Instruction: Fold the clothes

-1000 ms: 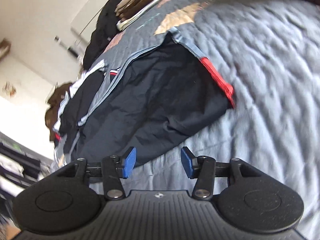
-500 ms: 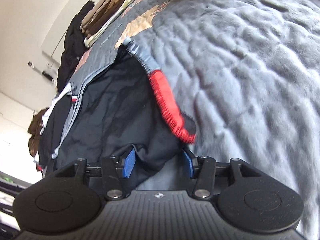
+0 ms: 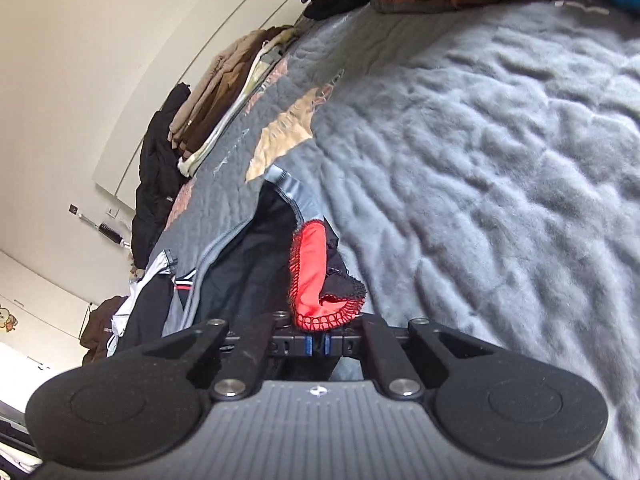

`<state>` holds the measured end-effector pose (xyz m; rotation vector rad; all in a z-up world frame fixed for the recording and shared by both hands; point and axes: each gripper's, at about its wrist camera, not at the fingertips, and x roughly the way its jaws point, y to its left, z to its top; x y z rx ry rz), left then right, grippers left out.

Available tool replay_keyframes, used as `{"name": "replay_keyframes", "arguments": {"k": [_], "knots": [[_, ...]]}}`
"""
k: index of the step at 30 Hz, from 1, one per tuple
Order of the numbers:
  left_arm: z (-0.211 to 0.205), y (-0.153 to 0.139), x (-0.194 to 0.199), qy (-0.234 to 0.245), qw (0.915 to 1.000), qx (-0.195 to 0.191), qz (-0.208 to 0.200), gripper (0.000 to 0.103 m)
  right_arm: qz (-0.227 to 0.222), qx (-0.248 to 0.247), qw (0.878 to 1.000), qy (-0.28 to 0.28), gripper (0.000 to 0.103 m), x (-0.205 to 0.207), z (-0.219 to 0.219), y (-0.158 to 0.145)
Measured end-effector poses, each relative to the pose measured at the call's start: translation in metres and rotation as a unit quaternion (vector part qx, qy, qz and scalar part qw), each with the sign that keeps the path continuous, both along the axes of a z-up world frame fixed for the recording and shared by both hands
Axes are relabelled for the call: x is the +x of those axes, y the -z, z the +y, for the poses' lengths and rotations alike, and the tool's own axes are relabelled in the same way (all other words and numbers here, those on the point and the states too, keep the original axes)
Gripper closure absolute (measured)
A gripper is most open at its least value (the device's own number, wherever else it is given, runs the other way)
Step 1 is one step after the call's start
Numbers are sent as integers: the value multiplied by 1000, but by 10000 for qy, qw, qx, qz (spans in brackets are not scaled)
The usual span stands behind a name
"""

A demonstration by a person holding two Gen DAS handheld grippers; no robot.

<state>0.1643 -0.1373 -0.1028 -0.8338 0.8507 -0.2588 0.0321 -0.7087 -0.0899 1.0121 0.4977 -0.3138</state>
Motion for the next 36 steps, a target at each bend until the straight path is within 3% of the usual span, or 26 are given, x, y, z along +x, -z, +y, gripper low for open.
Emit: {"name": "replay_keyframes", "arguments": {"k": [6,12,15,20,22,24,25,28,32,34,36], "knots": [[18,-23,-41,295,9989,360,112,98,12,32,9999,-163,98,-48,15,-29],[35,-37,-102,507,9946,832,343,98,102,109,9995,-269,98,-129,43,-47],[35,-34,-139,750,9885,1159,622,98,347,-11,9983,-459,98,-169,58,-52],[30,-39,-184,1206,9788,1524,641,98,991,-470,9877,-1116,98,-219,78,-59],[22,-31,-190,1482,9634,2100,760,93,1327,-734,9782,-1421,96,-228,83,-62],[10,-27,-194,1754,9307,3108,804,69,1905,-1117,9588,-1787,90,-230,88,-60],[8,-30,-198,1785,9203,3401,747,54,2230,-1383,9453,-1938,84,-230,91,-58],[21,-52,-217,1845,9145,3602,-22,46,2701,-2085,9144,-2180,69,-239,93,-63],[36,-80,-218,1849,9037,3754,-904,22,2543,-2883,8924,-2362,57,-251,89,-93],[26,-85,-211,1935,8725,4292,-1309,20,2392,-3268,8810,-2447,54,-243,86,-107],[9,-81,-199,2186,8291,4856,-1705,20,2211,-3663,8683,-2511,51,-231,87,-116]]}}
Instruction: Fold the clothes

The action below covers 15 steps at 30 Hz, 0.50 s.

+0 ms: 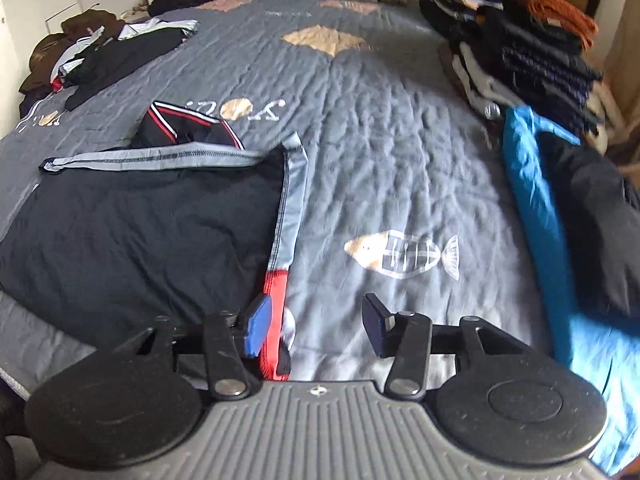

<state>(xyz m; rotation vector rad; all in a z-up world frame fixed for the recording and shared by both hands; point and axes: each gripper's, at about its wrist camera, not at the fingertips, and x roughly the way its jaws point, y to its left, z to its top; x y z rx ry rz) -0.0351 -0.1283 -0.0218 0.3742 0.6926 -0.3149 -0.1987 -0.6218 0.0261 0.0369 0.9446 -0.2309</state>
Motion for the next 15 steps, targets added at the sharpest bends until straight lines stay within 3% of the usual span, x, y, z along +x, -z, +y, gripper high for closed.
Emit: {"name": "replay_keyframes", "arguments": {"k": [1,3,8,10,15], "knots": [[-8,2,6,201,9991,318,-202,20,-77,-156,9998,-111,49,8,1,-2],[-22,7,18,591,9958,599,-365,20,-169,-351,9987,-342,48,28,3,1],[-51,28,43,1187,9852,1028,-680,28,-231,-530,9935,-976,47,77,13,22],[-63,40,49,1471,9741,1454,-916,32,-266,-635,9904,-1199,46,94,18,31],[-87,75,68,2201,9347,2447,-1347,42,-178,-936,9805,-1718,46,135,24,55]]}}
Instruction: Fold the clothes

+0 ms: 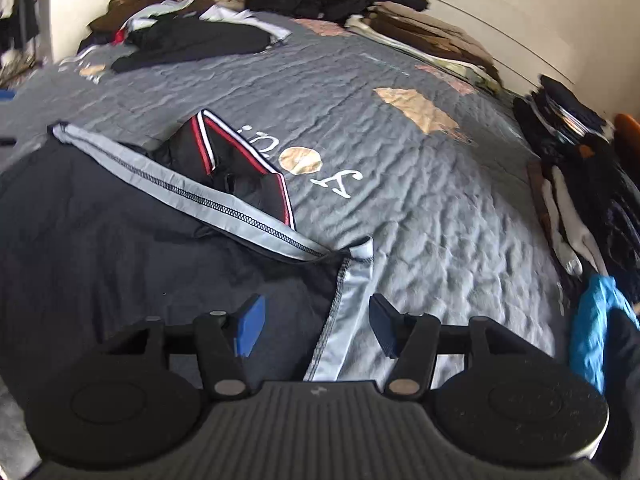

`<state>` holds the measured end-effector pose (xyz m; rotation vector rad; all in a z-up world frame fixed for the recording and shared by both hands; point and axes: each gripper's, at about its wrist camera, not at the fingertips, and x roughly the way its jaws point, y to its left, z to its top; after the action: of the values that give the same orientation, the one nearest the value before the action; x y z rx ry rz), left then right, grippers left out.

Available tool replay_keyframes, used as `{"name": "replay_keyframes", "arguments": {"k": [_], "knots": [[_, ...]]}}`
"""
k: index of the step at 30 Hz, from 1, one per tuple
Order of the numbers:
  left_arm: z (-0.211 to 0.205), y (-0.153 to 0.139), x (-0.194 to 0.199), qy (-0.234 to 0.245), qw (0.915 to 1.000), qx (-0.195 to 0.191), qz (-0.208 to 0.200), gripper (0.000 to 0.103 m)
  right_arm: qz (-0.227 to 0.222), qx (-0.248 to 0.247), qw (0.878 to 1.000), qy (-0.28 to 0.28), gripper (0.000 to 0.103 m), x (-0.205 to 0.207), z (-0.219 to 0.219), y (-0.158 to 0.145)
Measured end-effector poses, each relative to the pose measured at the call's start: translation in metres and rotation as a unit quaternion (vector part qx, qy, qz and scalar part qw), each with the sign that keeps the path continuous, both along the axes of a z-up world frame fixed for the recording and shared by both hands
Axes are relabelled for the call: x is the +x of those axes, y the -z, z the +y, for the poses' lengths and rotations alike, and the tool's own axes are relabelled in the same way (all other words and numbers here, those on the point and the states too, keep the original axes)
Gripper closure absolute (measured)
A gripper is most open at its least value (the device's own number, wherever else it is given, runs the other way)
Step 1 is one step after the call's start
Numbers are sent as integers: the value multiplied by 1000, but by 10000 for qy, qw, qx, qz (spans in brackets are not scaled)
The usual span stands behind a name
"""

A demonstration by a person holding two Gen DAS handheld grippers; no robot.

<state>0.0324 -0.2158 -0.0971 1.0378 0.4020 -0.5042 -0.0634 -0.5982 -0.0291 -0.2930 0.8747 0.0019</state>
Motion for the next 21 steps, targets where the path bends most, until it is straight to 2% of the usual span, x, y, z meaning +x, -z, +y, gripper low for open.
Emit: {"name": "replay_keyframes", "arguments": {"k": [3,5,10,12,14,17,21], "knots": [[-6,16,17,113,9996,215,128,46,114,-371,9984,-401,46,18,0,15],[-8,22,26,76,9995,178,249,50,189,-551,9963,-631,46,28,-2,25],[-11,30,31,224,9994,155,204,55,294,-346,9965,-702,46,47,-14,42],[-13,31,31,274,9993,190,148,66,338,-338,9960,-761,46,53,-15,48],[-16,31,33,267,9993,187,180,86,365,-406,9949,-844,46,58,-14,53],[-18,27,38,246,9993,75,279,96,351,-430,9945,-890,46,64,-12,56],[-19,9,49,116,9990,-317,290,98,259,-405,9945,-934,46,68,-11,54]]}}
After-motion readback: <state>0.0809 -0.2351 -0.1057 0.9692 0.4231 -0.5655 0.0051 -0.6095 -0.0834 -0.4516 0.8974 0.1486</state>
